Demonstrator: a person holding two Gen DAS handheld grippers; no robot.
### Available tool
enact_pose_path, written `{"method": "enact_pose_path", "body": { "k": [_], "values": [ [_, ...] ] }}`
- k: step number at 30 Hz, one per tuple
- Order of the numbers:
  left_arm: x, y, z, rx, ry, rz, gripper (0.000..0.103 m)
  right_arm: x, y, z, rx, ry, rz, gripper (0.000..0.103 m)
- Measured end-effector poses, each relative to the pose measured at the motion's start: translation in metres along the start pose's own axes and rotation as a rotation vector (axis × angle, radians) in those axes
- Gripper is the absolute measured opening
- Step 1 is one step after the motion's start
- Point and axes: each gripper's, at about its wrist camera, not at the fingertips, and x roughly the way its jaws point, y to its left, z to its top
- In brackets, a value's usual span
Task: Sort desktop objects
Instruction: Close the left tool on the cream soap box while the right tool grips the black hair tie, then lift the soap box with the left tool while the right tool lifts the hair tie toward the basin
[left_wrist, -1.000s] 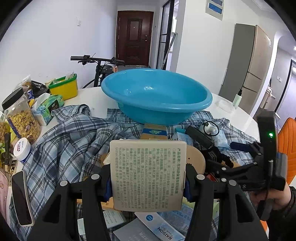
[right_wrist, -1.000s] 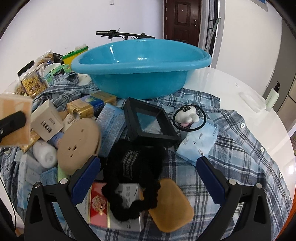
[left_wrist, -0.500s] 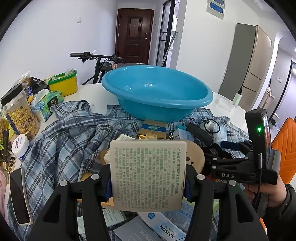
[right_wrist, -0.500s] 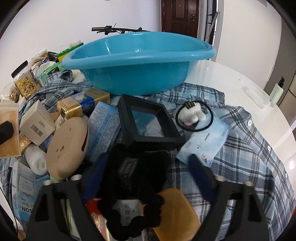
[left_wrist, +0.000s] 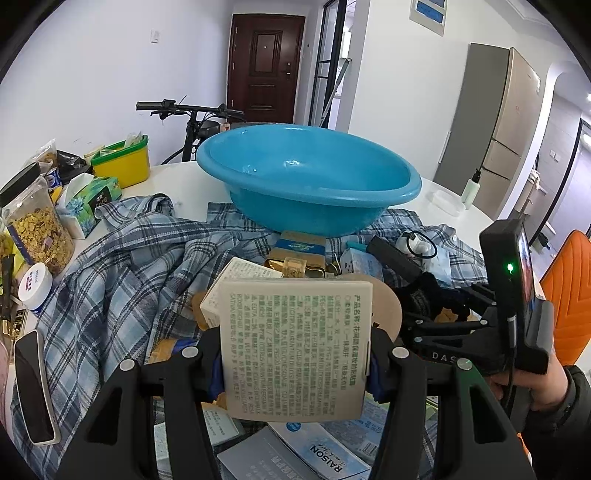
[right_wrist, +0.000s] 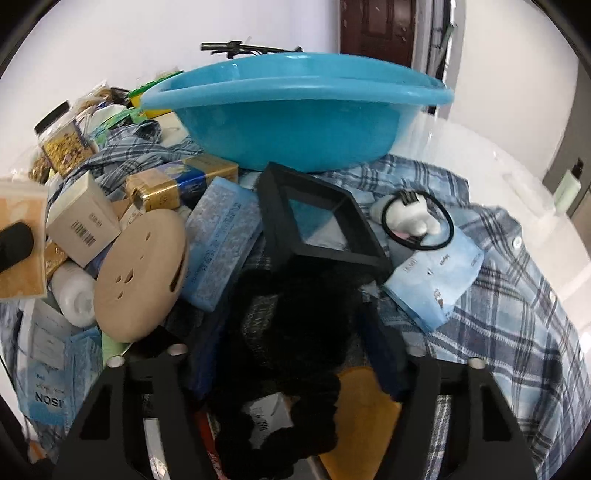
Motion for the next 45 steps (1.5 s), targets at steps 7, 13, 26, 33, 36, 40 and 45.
{"method": "enact_pose_path", "body": {
  "k": [7, 13, 26, 33, 36, 40, 45],
  "values": [
    [0.003, -0.001, -0.003, 0.002, 0.010, 0.005, 0.059, -0.008, 0.002, -0.002, 0.016, -0.037, 0.013, 0.044],
    [0.003, -0.002, -0.004, 0.004, 0.006, 0.002, 0.059, -0.025, -0.006, -0.001, 0.053, -0.098, 0.002, 0.043],
    [-0.005, -0.014, -0.001, 0.035, -0.033, 0.010, 0.059, -0.073, -0.010, 0.004, 0.069, -0.243, -0.004, 0.043],
    [-0.020, -0.019, 0.006, 0.041, -0.120, 0.028, 0.059, -0.097, -0.005, 0.007, 0.057, -0.315, -0.022, 0.043],
    [-0.027, -0.022, 0.009, 0.049, -0.161, 0.035, 0.059, -0.106, -0.002, 0.008, 0.054, -0.345, -0.023, 0.043],
    [-0.035, -0.025, 0.014, 0.052, -0.200, 0.040, 0.059, -0.118, 0.003, 0.011, 0.039, -0.387, -0.040, 0.044],
    [-0.043, -0.030, 0.022, 0.063, -0.243, 0.040, 0.059, -0.132, 0.006, 0.014, 0.033, -0.437, -0.052, 0.044]
  ]
}}
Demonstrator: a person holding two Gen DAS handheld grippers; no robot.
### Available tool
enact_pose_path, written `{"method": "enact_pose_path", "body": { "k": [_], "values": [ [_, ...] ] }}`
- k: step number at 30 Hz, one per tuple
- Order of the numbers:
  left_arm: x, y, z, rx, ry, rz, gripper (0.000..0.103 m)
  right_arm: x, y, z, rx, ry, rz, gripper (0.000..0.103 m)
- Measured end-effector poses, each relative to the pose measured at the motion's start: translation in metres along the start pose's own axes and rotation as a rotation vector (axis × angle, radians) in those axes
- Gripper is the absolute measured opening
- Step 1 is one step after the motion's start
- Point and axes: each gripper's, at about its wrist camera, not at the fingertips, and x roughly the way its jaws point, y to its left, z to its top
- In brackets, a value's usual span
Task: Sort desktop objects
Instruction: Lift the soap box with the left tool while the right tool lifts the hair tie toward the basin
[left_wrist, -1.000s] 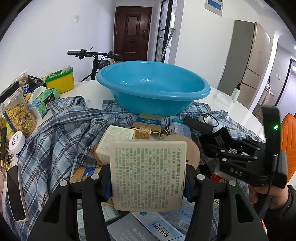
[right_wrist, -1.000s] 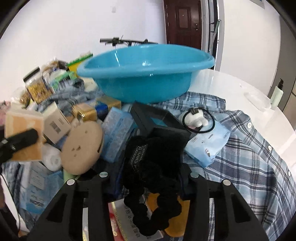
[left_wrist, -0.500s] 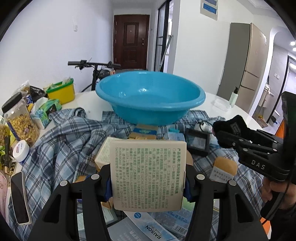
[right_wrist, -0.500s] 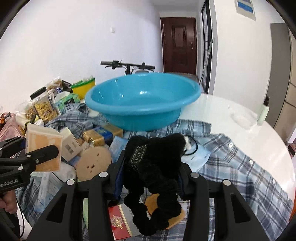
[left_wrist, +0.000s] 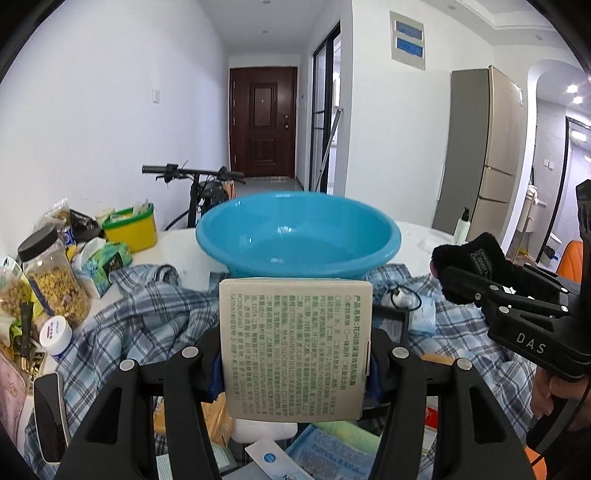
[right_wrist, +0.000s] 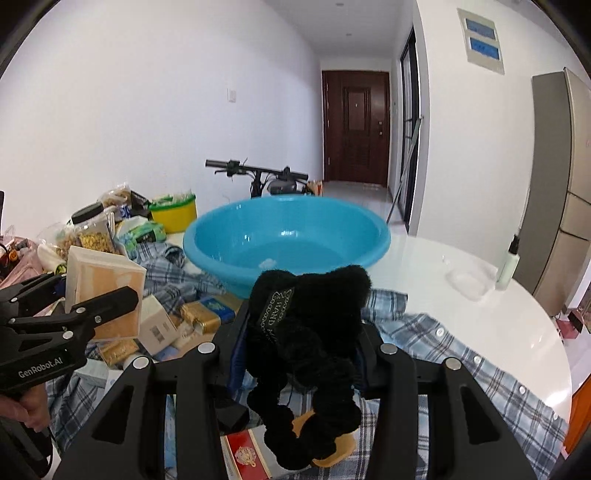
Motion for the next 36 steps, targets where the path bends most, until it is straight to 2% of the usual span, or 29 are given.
{"method": "enact_pose_path", "body": {
  "k": [7, 14, 22, 36],
  "values": [
    [-0.021, -0.004, 0.012, 0.012, -0.126, 0.024, 0.059, -0.018, 0.003, 0.014, -0.010, -0.093, -0.012, 0.044],
    [-0.032, -0.003, 0.024, -0.010, -0.172, 0.013, 0.059, -0.036, 0.008, 0.024, -0.016, -0.164, -0.012, 0.044],
    [-0.035, -0.002, 0.025, -0.011, -0.178, 0.024, 0.059, -0.046, 0.011, 0.030, -0.023, -0.194, -0.003, 0.044],
    [-0.034, -0.001, 0.034, -0.010, -0.195, 0.025, 0.059, -0.042, 0.010, 0.032, -0.026, -0.195, 0.002, 0.044]
  ]
}}
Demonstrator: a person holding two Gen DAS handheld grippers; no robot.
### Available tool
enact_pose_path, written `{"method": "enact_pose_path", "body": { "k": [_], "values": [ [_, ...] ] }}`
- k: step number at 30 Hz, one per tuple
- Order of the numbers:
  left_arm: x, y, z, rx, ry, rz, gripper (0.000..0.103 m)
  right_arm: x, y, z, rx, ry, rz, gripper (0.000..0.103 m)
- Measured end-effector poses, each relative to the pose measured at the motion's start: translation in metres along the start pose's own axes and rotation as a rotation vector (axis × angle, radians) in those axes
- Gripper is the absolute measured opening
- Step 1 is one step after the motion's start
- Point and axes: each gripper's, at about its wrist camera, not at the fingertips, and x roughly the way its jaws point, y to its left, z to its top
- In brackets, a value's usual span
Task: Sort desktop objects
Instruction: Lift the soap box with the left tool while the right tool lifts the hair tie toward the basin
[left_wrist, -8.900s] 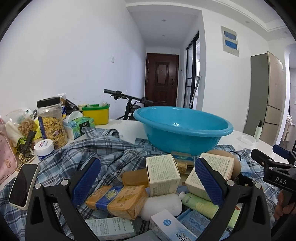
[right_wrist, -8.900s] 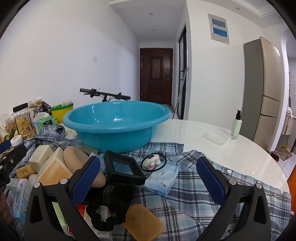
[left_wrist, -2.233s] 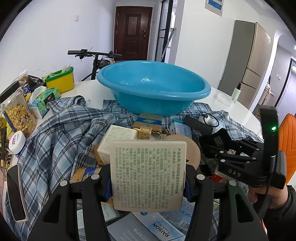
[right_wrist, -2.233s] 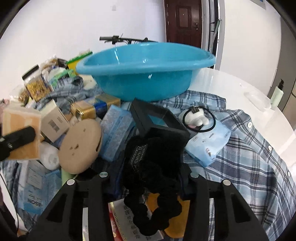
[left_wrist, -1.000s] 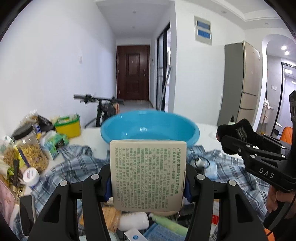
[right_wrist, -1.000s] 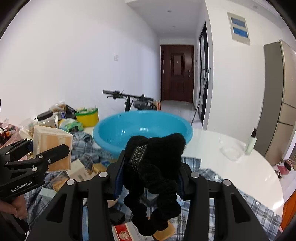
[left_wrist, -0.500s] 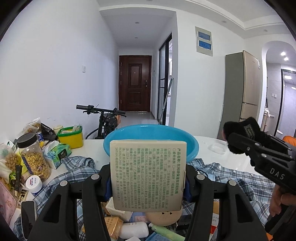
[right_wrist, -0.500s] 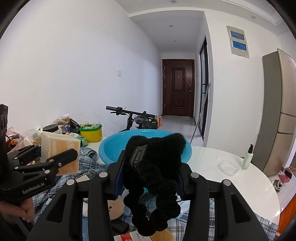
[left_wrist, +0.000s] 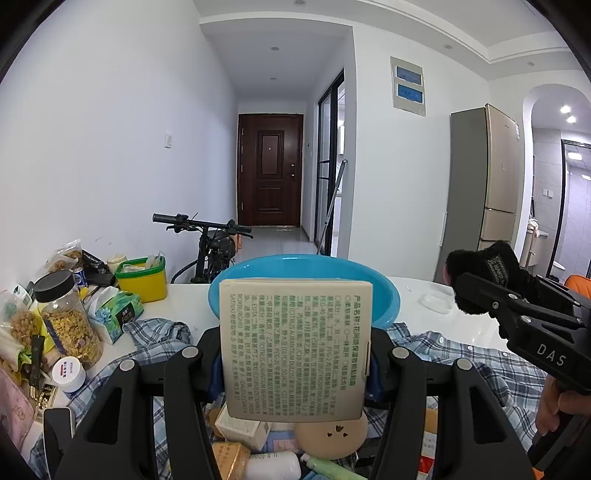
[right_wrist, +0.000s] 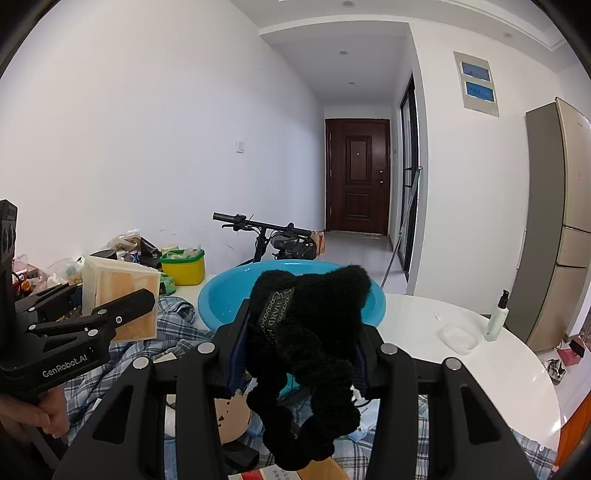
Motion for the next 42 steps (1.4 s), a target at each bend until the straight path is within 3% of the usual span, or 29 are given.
{"method": "enact_pose_path", "body": {
  "k": [9, 15, 22, 28, 31, 33, 42],
  "values": [
    [0.042, 0.018, 0.015, -0.049, 0.017, -0.016, 0.059, 0.018, -0.006, 0.011, -0.009, -0.013, -0.004, 0.044],
    [0.069, 0.029, 0.032, -0.044, 0.002, 0.015, 0.059, 0.045, -0.015, 0.029, -0.007, -0.026, -0.019, 0.044],
    [0.098, 0.037, 0.060, -0.057, 0.004, -0.014, 0.059, 0.083, -0.026, 0.055, -0.008, -0.029, -0.026, 0.044],
    [0.137, 0.044, 0.083, -0.038, -0.011, 0.017, 0.059, 0.119, -0.035, 0.075, 0.002, -0.007, -0.030, 0.044],
    [0.153, 0.046, 0.093, -0.026, -0.050, 0.085, 0.059, 0.142, -0.041, 0.082, 0.013, 0.019, -0.031, 0.044],
    [0.165, 0.048, 0.101, -0.021, -0.065, 0.073, 0.059, 0.155, -0.043, 0.086, -0.001, 0.030, -0.043, 0.044],
    [0.222, 0.052, 0.128, 0.023, -0.061, 0.134, 0.059, 0.185, -0.052, 0.105, -0.001, -0.012, -0.055, 0.044]
  ]
}}
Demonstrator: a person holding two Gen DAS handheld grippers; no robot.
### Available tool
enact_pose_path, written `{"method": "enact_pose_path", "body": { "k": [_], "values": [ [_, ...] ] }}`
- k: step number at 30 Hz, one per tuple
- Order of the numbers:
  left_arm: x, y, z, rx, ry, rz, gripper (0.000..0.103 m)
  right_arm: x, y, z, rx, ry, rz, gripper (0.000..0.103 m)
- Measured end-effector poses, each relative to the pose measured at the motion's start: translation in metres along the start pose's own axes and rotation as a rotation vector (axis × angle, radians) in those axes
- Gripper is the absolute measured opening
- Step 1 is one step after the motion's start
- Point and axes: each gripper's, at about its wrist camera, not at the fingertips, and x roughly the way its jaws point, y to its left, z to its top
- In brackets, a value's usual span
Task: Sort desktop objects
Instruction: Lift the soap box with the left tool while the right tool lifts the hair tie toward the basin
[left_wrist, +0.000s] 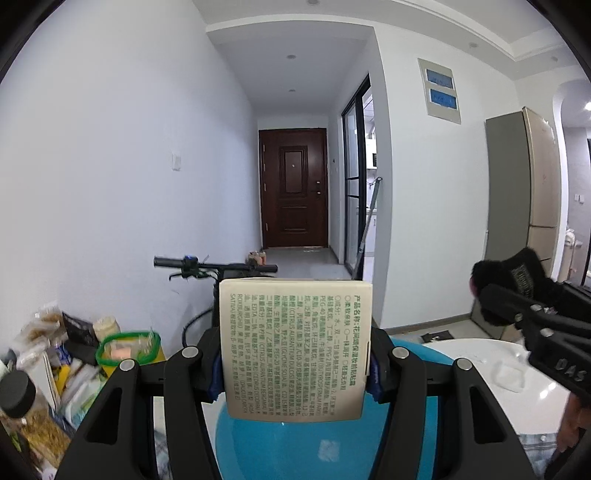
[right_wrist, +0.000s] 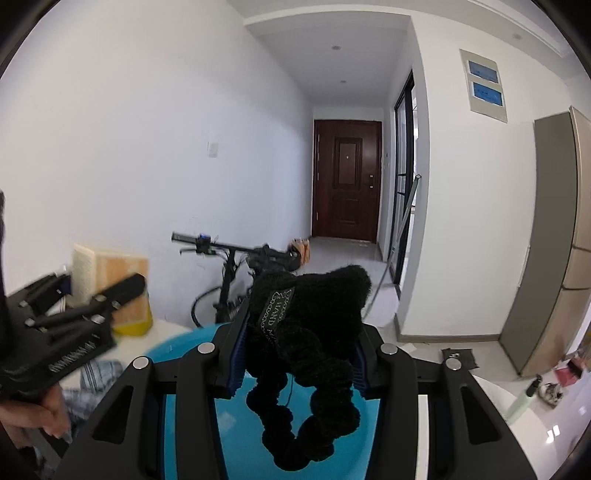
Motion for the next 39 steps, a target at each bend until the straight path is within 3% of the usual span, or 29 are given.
{"method": "enact_pose_path", "body": {
  "k": [3, 8, 12, 17, 20, 24, 28, 31, 34, 36, 39],
  "values": [
    [0.015, 0.003, 0.011, -0.052, 0.007, -0.010, 0.059, 0.014, 0.000, 0.009, -0.002, -0.005, -0.007, 0.044],
    [0.040, -0.008, 0.020, -0.008, -0.011, 0.004, 0.059, 0.040, -0.006, 0.019, 0.036, 0.028, -0.021, 0.044],
    [0.059, -0.005, 0.025, -0.047, -0.003, 0.005, 0.059, 0.055, -0.011, 0.028, 0.030, 0.045, -0.037, 0.044],
    [0.076, -0.001, 0.037, -0.069, 0.077, -0.018, 0.059, 0.068, -0.014, 0.044, -0.002, 0.093, -0.037, 0.044],
    [0.081, -0.001, 0.053, -0.075, 0.146, -0.068, 0.059, 0.082, -0.016, 0.058, -0.013, 0.171, -0.023, 0.044],
    [0.089, -0.005, 0.074, -0.060, 0.254, -0.057, 0.059, 0.098, -0.024, 0.077, -0.013, 0.282, -0.034, 0.044],
    [0.106, -0.012, 0.090, -0.031, 0.429, -0.012, 0.059, 0.114, -0.033, 0.090, -0.012, 0.440, -0.013, 0.044],
    [0.118, -0.012, 0.091, -0.071, 0.566, -0.032, 0.059, 0.124, -0.041, 0.092, -0.007, 0.560, 0.011, 0.044],
    [0.121, -0.014, 0.090, -0.066, 0.643, -0.032, 0.059, 0.124, -0.048, 0.092, 0.003, 0.622, -0.016, 0.044],
    [0.122, -0.016, 0.091, -0.062, 0.689, -0.037, 0.059, 0.120, -0.049, 0.093, 0.010, 0.648, 0.018, 0.044],
    [0.118, -0.019, 0.096, -0.044, 0.696, -0.029, 0.059, 0.113, -0.048, 0.098, -0.007, 0.676, 0.037, 0.044]
  ]
}}
